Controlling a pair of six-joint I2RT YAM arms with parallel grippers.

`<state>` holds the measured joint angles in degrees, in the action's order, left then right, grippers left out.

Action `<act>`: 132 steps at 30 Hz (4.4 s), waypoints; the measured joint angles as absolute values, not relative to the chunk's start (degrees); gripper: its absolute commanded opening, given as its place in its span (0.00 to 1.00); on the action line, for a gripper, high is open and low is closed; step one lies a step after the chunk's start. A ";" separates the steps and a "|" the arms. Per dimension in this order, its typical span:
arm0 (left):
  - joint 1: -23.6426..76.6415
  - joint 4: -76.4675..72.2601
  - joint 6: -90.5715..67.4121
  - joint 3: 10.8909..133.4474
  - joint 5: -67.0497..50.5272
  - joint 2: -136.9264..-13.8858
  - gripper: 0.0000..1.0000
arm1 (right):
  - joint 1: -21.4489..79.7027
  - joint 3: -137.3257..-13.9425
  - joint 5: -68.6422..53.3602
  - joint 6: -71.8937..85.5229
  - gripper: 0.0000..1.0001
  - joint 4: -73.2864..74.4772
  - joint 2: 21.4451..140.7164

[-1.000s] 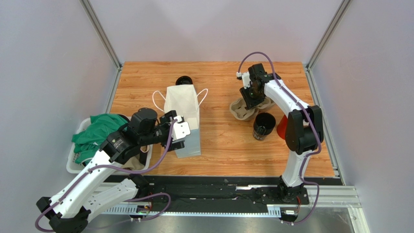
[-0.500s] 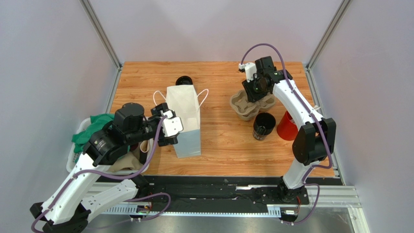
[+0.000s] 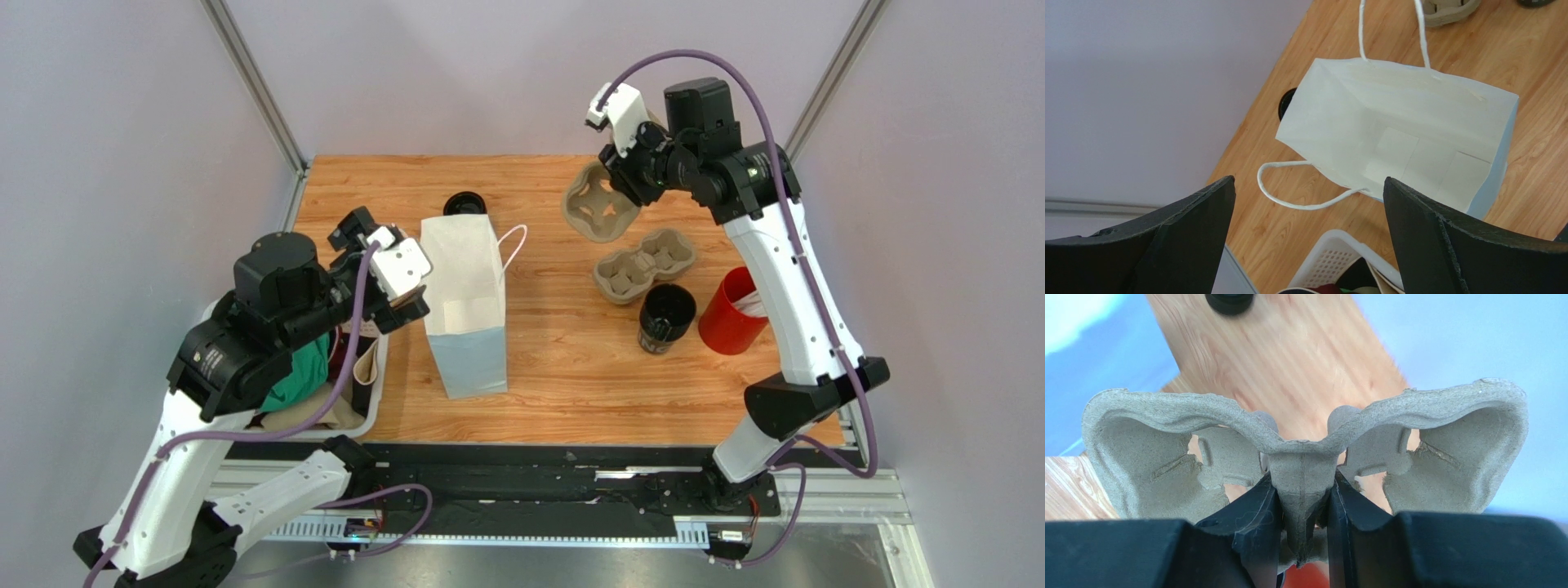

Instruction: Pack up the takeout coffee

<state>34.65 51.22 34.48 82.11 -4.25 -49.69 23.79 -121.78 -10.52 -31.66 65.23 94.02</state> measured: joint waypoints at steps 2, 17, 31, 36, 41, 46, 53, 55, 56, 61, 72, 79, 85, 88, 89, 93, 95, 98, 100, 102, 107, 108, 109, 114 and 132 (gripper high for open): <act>33.15 51.57 33.04 83.35 -4.21 -51.31 0.99 | 26.55 -124.77 -9.69 -33.12 0.26 65.36 93.54; 18.70 53.43 22.17 89.91 -8.16 -63.59 0.99 | 43.27 -123.17 1.21 -44.58 0.24 51.94 92.66; 12.16 57.43 20.43 94.17 -15.64 -64.84 0.76 | 51.35 -119.90 2.57 -48.62 0.25 45.95 92.90; 11.42 58.54 20.43 93.27 -16.67 -65.65 0.68 | 52.64 -118.61 3.40 -49.56 0.25 45.95 94.61; 10.90 59.24 20.49 93.23 -17.58 -65.89 0.53 | 54.50 -118.56 4.51 -49.82 0.25 45.34 96.64; 10.74 59.44 20.49 92.09 -18.24 -65.89 0.38 | 55.96 -119.50 4.95 -49.82 0.25 44.95 97.47; 10.68 59.37 20.45 89.12 -18.59 -65.89 0.36 | 57.69 -118.72 5.06 -49.21 0.25 44.62 97.78; 10.59 59.40 20.43 88.51 -18.61 -65.91 0.34 | 57.76 -118.72 4.97 -48.58 0.25 44.53 98.21; 10.55 59.37 20.40 88.49 -18.65 -65.93 0.34 | 57.82 -118.65 4.89 -48.18 0.25 44.49 98.41; 10.44 58.74 20.18 88.49 -19.03 -65.95 0.34 | 57.95 -115.72 4.64 -46.72 0.24 43.18 98.61; 10.39 57.60 19.57 88.49 -19.46 -66.35 0.29 | 58.04 -111.35 2.35 -45.67 0.23 43.66 101.19; 10.39 56.25 19.51 88.49 -19.44 -67.72 0.24 | 58.06 -111.37 -1.19 -45.06 0.22 47.11 101.19; 10.39 53.71 19.44 88.77 -19.46 -69.89 0.22 | 58.06 -111.37 -2.83 -43.46 0.22 50.28 101.54; 10.39 52.73 19.44 89.52 -19.73 -71.00 0.21 | 58.06 -111.57 -3.68 -42.61 0.22 51.66 102.37; 10.39 52.34 19.44 89.80 -19.94 -71.31 0.20 | 58.06 -111.90 -3.97 -42.24 0.22 52.36 102.85; 10.39 50.74 19.44 90.78 -21.71 -72.18 0.19 | 58.06 -112.95 -4.99 -41.08 0.22 54.06 104.73; 10.39 50.26 19.44 90.80 -22.76 -72.29 0.19 | 58.06 -113.38 -5.45 -40.45 0.22 54.61 105.60; 10.39 49.30 19.46 90.52 -24.71 -72.05 0.17 | 58.06 -114.85 -6.22 -39.83 0.22 55.77 106.98; 10.39 48.14 19.46 89.67 -25.82 -71.44 0.16 | 58.06 -116.09 -6.79 -39.22 0.22 56.49 108.12; 10.39 47.31 19.49 88.53 -26.59 -70.54 0.16 | 58.04 -117.43 -7.33 -38.59 0.22 57.34 109.30; 10.39 46.48 19.70 86.06 -27.42 -68.20 0.25 | 58.04 -119.63 -8.29 -36.97 0.22 58.81 111.74; 10.39 46.33 19.81 85.58 -27.35 -67.88 0.25 | 58.04 -119.68 -8.40 -36.77 0.22 59.07 111.96; 10.39 46.24 19.90 85.12 -27.35 -67.66 0.25 | 58.04 -119.68 -8.54 -36.53 0.22 59.42 112.14; 10.39 45.76 20.25 82.32 -26.63 -67.13 0.25 | 58.00 -119.79 -8.64 -35.55 0.22 60.64 112.31; 10.35 44.75 22.44 78.78 -23.05 -64.95 0.10 | 57.93 -119.50 -8.51 -33.19 0.22 60.84 112.33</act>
<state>10.35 44.75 22.44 78.78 -23.05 -64.95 57.93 -119.50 -8.51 -33.19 60.84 112.33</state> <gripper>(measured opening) 0.105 0.304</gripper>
